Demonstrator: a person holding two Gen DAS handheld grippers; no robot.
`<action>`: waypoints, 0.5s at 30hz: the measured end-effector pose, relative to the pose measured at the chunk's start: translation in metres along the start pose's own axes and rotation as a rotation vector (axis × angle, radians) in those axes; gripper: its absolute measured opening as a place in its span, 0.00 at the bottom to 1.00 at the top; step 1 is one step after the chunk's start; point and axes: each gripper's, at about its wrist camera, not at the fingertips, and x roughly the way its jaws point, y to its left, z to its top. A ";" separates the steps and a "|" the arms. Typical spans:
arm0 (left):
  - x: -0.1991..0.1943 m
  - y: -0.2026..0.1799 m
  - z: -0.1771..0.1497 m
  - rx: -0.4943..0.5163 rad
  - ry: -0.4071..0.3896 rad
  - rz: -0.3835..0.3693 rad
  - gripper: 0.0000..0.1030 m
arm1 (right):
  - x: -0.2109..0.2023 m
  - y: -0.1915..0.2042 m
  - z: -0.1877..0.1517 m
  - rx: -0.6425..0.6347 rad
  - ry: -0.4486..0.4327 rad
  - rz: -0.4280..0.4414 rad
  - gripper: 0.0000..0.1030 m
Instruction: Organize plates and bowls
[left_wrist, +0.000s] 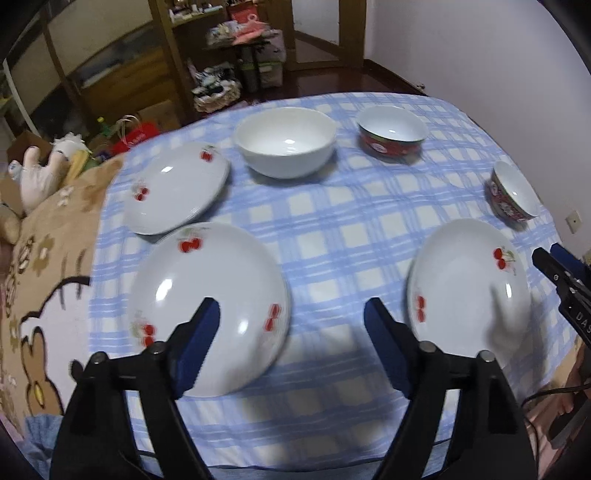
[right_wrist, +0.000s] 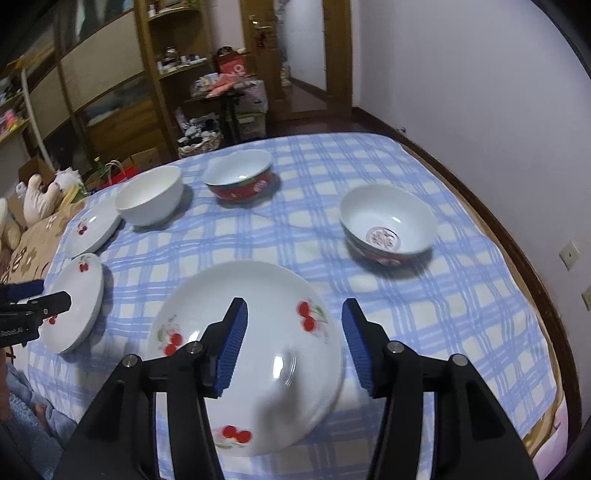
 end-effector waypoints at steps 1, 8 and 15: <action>-0.001 0.004 0.000 0.004 0.004 0.013 0.81 | -0.001 0.004 0.001 -0.002 -0.004 0.018 0.69; -0.018 0.051 0.007 -0.053 0.020 0.031 0.88 | -0.009 0.042 0.021 -0.066 -0.057 0.062 1.00; -0.018 0.097 0.021 -0.092 0.041 0.072 0.88 | -0.005 0.093 0.044 -0.154 -0.078 0.089 1.00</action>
